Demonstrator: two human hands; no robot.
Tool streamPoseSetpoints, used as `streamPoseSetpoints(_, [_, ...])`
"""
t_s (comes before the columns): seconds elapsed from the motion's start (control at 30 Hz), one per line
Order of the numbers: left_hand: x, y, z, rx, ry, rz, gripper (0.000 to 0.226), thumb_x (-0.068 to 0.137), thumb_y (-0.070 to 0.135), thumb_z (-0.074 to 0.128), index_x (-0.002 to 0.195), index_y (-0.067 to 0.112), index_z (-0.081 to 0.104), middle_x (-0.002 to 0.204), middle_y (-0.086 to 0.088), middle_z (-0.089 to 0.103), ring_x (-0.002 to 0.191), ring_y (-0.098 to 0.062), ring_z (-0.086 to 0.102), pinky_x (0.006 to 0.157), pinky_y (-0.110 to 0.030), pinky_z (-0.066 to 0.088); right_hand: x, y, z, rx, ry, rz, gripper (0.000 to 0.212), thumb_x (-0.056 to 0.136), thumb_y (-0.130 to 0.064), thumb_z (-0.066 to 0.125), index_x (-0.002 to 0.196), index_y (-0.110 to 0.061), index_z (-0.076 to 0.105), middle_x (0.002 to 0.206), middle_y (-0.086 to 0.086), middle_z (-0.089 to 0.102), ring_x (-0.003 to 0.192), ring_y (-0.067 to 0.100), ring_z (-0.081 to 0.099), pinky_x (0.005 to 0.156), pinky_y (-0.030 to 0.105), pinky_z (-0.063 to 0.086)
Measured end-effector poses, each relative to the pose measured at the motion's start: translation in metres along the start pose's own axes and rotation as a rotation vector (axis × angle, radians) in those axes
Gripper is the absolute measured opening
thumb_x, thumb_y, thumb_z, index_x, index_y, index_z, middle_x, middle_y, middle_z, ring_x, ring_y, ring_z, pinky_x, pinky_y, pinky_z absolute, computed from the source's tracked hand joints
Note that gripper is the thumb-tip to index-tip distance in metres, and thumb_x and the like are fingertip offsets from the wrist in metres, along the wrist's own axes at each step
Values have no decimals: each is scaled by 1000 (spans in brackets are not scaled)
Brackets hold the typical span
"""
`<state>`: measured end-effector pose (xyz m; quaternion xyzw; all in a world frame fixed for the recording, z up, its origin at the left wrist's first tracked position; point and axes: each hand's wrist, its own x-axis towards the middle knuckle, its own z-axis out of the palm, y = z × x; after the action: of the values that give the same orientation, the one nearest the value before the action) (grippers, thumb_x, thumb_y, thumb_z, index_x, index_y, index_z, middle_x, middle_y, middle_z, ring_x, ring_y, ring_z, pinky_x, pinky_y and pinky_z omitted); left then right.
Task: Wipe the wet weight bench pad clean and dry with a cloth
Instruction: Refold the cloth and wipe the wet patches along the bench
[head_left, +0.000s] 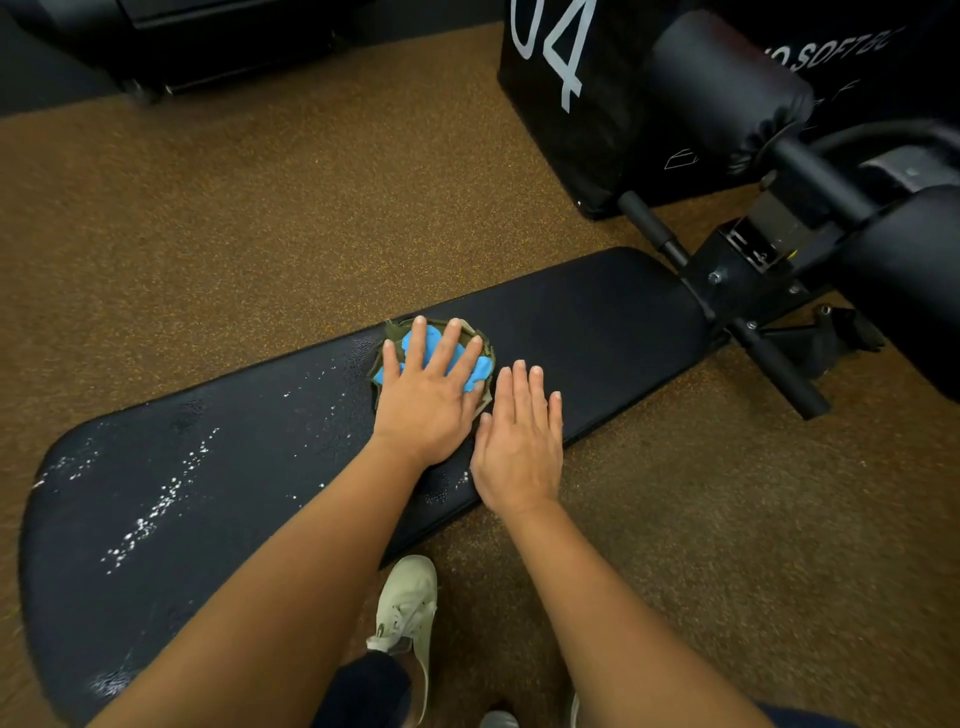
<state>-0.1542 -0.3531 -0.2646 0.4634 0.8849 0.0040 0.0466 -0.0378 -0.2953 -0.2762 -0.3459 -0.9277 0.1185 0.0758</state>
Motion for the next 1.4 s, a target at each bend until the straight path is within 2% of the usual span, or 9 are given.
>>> streamPoseSetpoints(0.13, [4, -19, -3, 14, 12, 112, 66, 93, 53, 4, 151, 27, 22, 160, -1, 15, 147, -33, 2, 114, -60, 9, 1, -1, -1, -19, 9, 15, 63, 92, -34, 17, 147, -5, 26, 155, 12, 23, 146, 25, 12, 118, 46, 11])
streamPoseSetpoints(0.33, [10, -5, -4, -28, 20, -129, 56, 100, 46, 16, 152, 26, 15, 161, -6, 6, 146, -36, -4, 116, -56, 5, 2, 1, -3, -49, -27, -7, 64, 91, -36, 14, 146, -9, 30, 157, 11, 20, 147, 25, 9, 118, 46, 8])
streamPoseSetpoints(0.53, [14, -34, -6, -20, 21, 197, 63, 93, 53, 13, 148, 29, 31, 158, -3, 23, 146, -33, 12, 114, -55, 16, 2, 0, -2, -59, -13, 6, 62, 91, -36, 18, 144, -9, 36, 155, 12, 25, 146, 26, 14, 117, 48, 13])
streamPoseSetpoints(0.73, [22, -12, -5, -52, 18, -43, 62, 94, 48, 14, 150, 25, 27, 159, -6, 18, 146, -38, 6, 115, -56, 12, 2, -1, -2, -71, -18, 8, 61, 91, -35, 19, 143, -8, 37, 154, 13, 26, 145, 27, 16, 117, 48, 15])
streamPoseSetpoints(0.9, [24, -34, -9, -70, 6, 225, 66, 91, 54, 12, 148, 28, 31, 158, -1, 21, 146, -34, 10, 115, -54, 15, 2, -1, -2, -81, -20, 5, 61, 92, -35, 19, 143, -8, 38, 154, 13, 27, 145, 26, 16, 117, 48, 16])
streamPoseSetpoints(0.97, [34, -41, -10, -70, -3, 125, 66, 92, 56, 8, 150, 30, 24, 160, -1, 17, 147, -33, 7, 116, -54, 14, 2, -1, -2, -87, -21, 5, 61, 92, -35, 19, 143, -8, 37, 154, 13, 27, 145, 27, 17, 117, 48, 17])
streamPoseSetpoints(1.1, [45, -19, -7, -56, -8, -153, 57, 100, 47, 21, 152, 24, 18, 160, -6, 13, 145, -38, 3, 115, -55, 8, 2, -1, -3, -91, -27, 9, 61, 92, -35, 18, 143, -7, 38, 154, 13, 27, 145, 27, 18, 116, 49, 19])
streamPoseSetpoints(1.3, [42, -37, -10, -67, -3, 275, 68, 91, 55, 9, 149, 26, 28, 159, -1, 19, 147, -33, 8, 115, -52, 11, 2, -1, -2, -92, -27, 1, 60, 92, -34, 20, 143, -7, 38, 154, 14, 27, 145, 27, 17, 116, 49, 19])
streamPoseSetpoints(1.4, [51, -35, -10, -60, -2, 87, 60, 96, 53, 14, 151, 30, 19, 161, -2, 13, 147, -33, 4, 115, -52, 10, 2, 0, -3, -95, -35, -2, 61, 92, -35, 16, 144, -7, 35, 155, 13, 24, 146, 26, 14, 117, 48, 16])
